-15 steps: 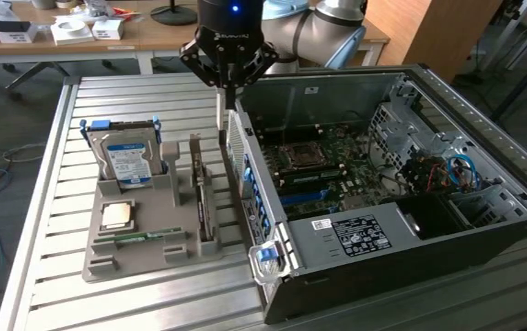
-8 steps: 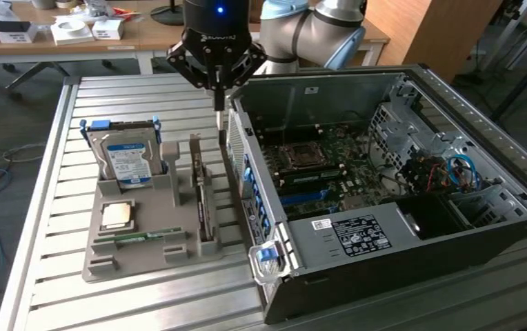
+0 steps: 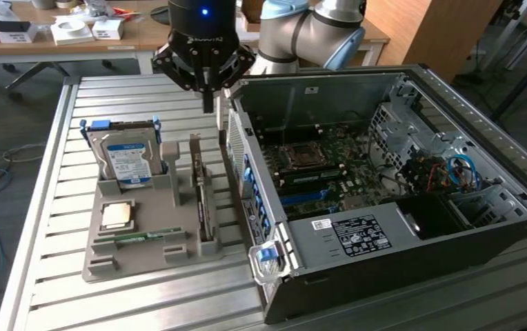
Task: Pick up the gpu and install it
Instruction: 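Reach for the gpu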
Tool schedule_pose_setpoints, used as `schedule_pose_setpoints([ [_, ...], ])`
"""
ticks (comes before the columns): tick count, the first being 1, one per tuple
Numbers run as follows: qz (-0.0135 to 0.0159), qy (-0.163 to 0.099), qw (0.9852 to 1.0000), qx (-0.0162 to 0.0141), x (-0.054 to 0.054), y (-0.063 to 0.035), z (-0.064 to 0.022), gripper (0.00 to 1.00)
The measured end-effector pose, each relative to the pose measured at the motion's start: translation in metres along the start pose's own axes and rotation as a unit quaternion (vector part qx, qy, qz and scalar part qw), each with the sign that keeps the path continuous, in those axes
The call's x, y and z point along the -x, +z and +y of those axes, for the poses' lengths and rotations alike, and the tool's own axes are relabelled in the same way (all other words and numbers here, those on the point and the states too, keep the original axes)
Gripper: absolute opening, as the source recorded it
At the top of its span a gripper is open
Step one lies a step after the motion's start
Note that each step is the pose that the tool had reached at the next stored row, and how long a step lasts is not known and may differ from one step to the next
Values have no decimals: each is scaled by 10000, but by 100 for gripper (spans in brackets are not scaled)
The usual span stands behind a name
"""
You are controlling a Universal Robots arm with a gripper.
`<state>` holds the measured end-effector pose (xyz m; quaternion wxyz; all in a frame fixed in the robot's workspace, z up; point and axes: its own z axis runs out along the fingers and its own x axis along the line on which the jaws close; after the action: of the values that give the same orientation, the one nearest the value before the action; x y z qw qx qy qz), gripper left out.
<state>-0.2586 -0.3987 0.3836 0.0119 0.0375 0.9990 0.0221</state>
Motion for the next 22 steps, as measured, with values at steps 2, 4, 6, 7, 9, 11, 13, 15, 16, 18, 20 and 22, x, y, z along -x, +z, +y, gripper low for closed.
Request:
schedule_pose_setpoints([
  [2, 1, 0, 10000, 0, -44, 5, -3, 11],
  [4, 3, 0, 10000, 0, -82, 9, -6, 11],
  [6, 7, 0, 10000, 0, -115, 14, -9, 11],
  [7, 9, 0, 10000, -1, -130, 16, -10, 11],
  [9, 11, 1, 10000, 0, -151, 19, -12, 11],
  [11, 12, 0, 10000, -1, -152, 19, -12, 11],
  [13, 12, 0, 10000, -1, -152, 19, -12, 11],
  [15, 12, 0, 10000, -1, -152, 19, -12, 11],
  [16, 12, 0, 10000, -1, -152, 19, -12, 11],
  [18, 12, 0, 10000, -1, -152, 19, -12, 11],
  [20, 12, 1, 10000, -1, -153, 18, -14, 11],
  [22, 12, 0, 10000, -1, -152, 18, -31, 11],
])
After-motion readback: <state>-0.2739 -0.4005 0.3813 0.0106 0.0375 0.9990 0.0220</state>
